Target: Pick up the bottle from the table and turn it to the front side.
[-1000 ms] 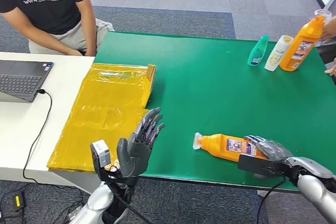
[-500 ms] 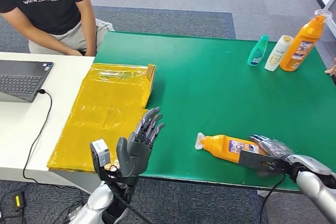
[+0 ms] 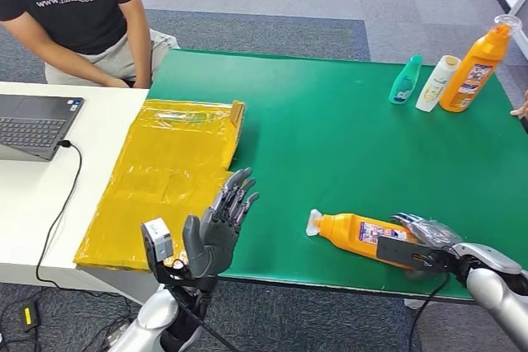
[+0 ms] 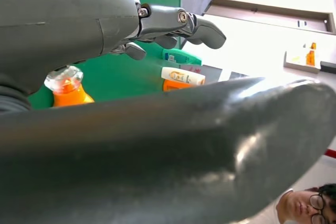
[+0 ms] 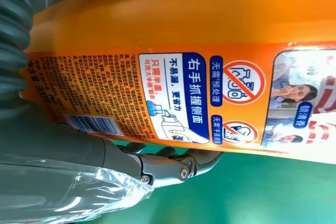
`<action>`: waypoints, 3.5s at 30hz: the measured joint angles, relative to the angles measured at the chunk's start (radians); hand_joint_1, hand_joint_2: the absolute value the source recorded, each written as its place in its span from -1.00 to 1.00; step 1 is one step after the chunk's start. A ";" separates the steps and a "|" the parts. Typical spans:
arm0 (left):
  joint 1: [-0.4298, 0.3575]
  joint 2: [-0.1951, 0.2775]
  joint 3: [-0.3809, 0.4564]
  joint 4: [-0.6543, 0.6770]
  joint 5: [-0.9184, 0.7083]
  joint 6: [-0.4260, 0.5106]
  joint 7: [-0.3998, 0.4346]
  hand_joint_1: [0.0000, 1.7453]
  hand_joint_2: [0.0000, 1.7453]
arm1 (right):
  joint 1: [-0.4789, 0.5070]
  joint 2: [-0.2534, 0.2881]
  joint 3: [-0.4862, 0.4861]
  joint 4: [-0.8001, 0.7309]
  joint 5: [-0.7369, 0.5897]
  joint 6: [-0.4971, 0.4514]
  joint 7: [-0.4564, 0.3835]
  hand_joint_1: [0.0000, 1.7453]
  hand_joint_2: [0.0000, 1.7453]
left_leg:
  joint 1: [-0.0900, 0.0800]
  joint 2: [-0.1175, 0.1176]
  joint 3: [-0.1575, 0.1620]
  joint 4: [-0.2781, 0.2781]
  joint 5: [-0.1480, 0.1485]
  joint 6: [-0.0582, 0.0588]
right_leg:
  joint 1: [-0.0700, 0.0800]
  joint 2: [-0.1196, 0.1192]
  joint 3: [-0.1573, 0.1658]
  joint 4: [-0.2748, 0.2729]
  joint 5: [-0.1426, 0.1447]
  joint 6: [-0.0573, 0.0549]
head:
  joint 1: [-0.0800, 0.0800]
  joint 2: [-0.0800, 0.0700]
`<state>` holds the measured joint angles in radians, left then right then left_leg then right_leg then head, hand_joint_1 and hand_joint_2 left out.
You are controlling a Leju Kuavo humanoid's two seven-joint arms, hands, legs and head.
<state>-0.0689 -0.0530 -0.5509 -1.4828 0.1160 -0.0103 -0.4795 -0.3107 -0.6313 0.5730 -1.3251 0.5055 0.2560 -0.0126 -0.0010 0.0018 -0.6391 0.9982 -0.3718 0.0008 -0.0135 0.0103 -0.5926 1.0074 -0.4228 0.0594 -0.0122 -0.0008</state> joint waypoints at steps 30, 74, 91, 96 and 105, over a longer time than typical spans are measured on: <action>-0.002 0.000 0.000 0.000 0.001 -0.001 0.000 -1.00 -1.00 | 0.019 0.006 -0.027 -0.006 -0.028 -0.040 -0.053 1.00 1.00 | 0.000 0.000 0.000 0.000 0.001 0.000 | 0.000 0.000 0.000 0.000 0.001 0.000 | 0.000 0.000; 0.017 0.009 0.048 -0.042 -0.056 0.042 0.007 -1.00 -1.00 | 0.270 0.222 -0.281 -0.342 -0.122 -0.229 -0.276 1.00 1.00 | 0.000 0.000 -0.005 0.000 0.001 0.000 | 0.000 0.000 -0.005 0.000 0.000 -0.001 | 0.000 0.000; 0.014 0.024 0.053 -0.057 -0.083 0.072 0.034 -1.00 -1.00 | 0.328 0.364 -0.299 -0.369 -0.231 -0.262 -0.359 1.00 1.00 | 0.000 0.000 -0.005 0.000 0.001 -0.001 | 0.000 0.000 -0.005 0.000 0.000 -0.001 | 0.000 0.000; 0.005 0.027 0.051 -0.057 -0.088 0.072 0.044 -1.00 -1.00 | 0.331 0.402 -0.292 -0.369 -0.259 -0.263 -0.372 1.00 1.00 | 0.000 0.000 -0.005 0.000 0.001 -0.001 | 0.000 0.000 -0.005 0.000 0.000 -0.001 | 0.000 0.000; -0.014 0.034 0.034 -0.057 -0.087 0.072 0.067 -1.00 -1.00 | 0.331 0.457 -0.269 -0.360 -0.290 -0.256 -0.385 1.00 1.00 | 0.000 0.000 -0.005 0.000 0.001 -0.001 | 0.000 0.000 -0.005 0.000 0.000 -0.001 | 0.000 0.000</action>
<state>-0.0829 -0.0193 -0.5171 -1.5402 0.0287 0.0622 -0.4127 0.0205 -0.1741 0.3041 -1.6847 0.2152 0.0004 -0.3971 -0.0007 0.0018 -0.6440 0.9980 -0.3709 0.0000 -0.0132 0.0103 -0.5979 1.0076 -0.4227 0.0583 -0.0126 -0.0008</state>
